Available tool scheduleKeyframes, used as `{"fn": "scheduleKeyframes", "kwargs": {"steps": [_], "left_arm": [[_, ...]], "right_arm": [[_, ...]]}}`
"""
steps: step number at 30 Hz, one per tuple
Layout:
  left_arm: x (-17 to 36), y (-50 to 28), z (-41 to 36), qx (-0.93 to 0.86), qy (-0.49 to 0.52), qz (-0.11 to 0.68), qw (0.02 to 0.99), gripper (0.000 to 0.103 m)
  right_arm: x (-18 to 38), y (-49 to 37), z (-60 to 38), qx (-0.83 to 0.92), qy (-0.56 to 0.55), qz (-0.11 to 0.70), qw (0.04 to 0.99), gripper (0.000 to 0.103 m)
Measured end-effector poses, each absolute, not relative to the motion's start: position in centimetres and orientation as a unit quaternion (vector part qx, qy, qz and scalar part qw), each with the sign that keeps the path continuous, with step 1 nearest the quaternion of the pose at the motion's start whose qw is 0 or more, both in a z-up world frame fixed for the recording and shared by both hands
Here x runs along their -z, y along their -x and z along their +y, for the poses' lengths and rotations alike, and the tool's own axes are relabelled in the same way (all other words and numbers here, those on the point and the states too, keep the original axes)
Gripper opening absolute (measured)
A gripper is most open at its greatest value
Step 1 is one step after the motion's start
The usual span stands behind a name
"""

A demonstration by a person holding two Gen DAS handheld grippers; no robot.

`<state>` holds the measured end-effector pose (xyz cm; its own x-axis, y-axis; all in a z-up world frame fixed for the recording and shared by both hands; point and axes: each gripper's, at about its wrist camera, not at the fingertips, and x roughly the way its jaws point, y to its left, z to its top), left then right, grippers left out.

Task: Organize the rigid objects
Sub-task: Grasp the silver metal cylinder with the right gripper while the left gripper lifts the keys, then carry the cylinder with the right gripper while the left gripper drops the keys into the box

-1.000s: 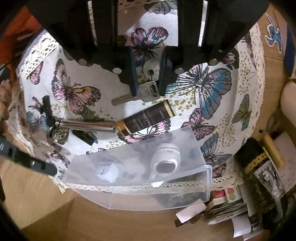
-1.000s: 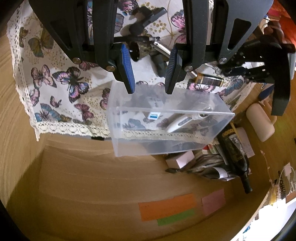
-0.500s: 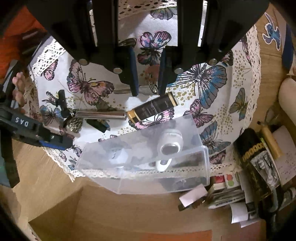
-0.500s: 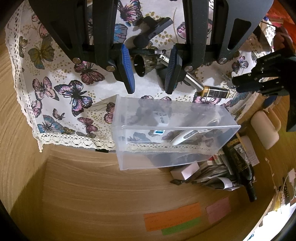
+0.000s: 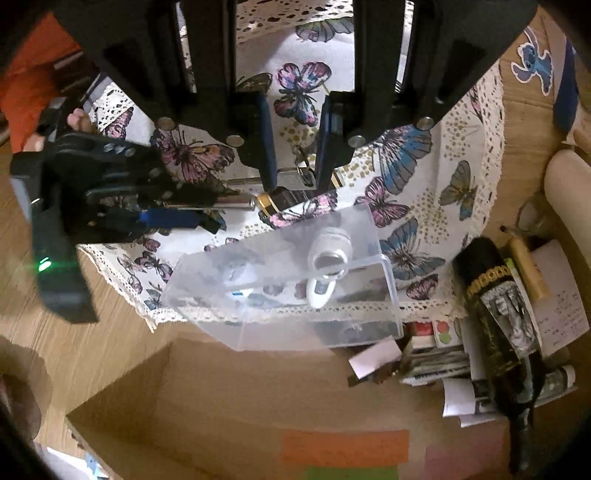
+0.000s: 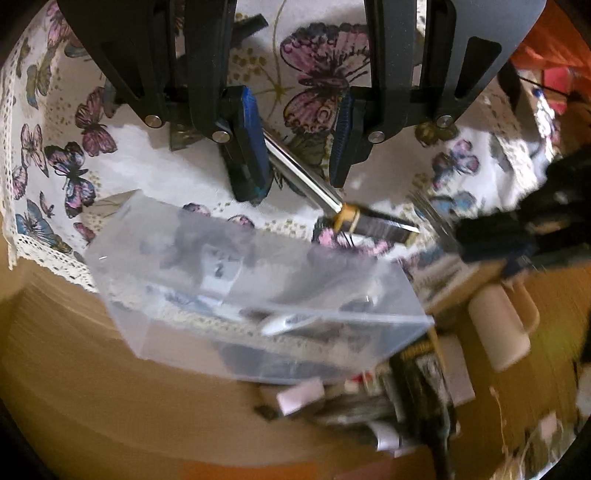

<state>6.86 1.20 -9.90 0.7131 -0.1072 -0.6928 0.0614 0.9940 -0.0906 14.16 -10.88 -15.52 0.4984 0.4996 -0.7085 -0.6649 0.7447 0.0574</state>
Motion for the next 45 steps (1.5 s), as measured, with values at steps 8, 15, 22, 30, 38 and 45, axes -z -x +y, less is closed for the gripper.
{"fn": "scheduleKeyframes", "kwargs": {"steps": [8, 15, 22, 30, 38, 45], "left_arm": [[9.1, -6.7, 1.8, 0.057, 0.035, 0.359, 0.931, 0.02], [8.5, -6.7, 2.0, 0.065, 0.034, 0.342, 0.937, 0.02], [7.1, -6.3, 1.8, 0.07, 0.03, 0.321, 0.944, 0.02], [4.6, -6.5, 1.5, 0.066, 0.016, 0.283, 0.957, 0.02], [3.1, -7.4, 0.6, 0.072, 0.021, 0.262, 0.962, 0.02], [1.2, -9.5, 0.2, 0.08, 0.02, 0.243, 0.966, 0.02]], "right_arm": [[16.9, -15.1, -10.1, -0.325, 0.129, 0.394, 0.85, 0.014], [16.5, -14.0, -10.2, -0.323, 0.111, 0.377, 0.861, 0.014], [13.8, -12.9, -11.8, -0.314, 0.072, 0.34, 0.883, 0.014], [10.8, -12.5, -13.1, -0.302, 0.046, 0.294, 0.906, 0.014], [7.9, -13.2, -14.1, -0.287, 0.028, 0.252, 0.924, 0.014], [5.4, -14.3, -14.9, -0.275, 0.026, 0.222, 0.935, 0.014]]}}
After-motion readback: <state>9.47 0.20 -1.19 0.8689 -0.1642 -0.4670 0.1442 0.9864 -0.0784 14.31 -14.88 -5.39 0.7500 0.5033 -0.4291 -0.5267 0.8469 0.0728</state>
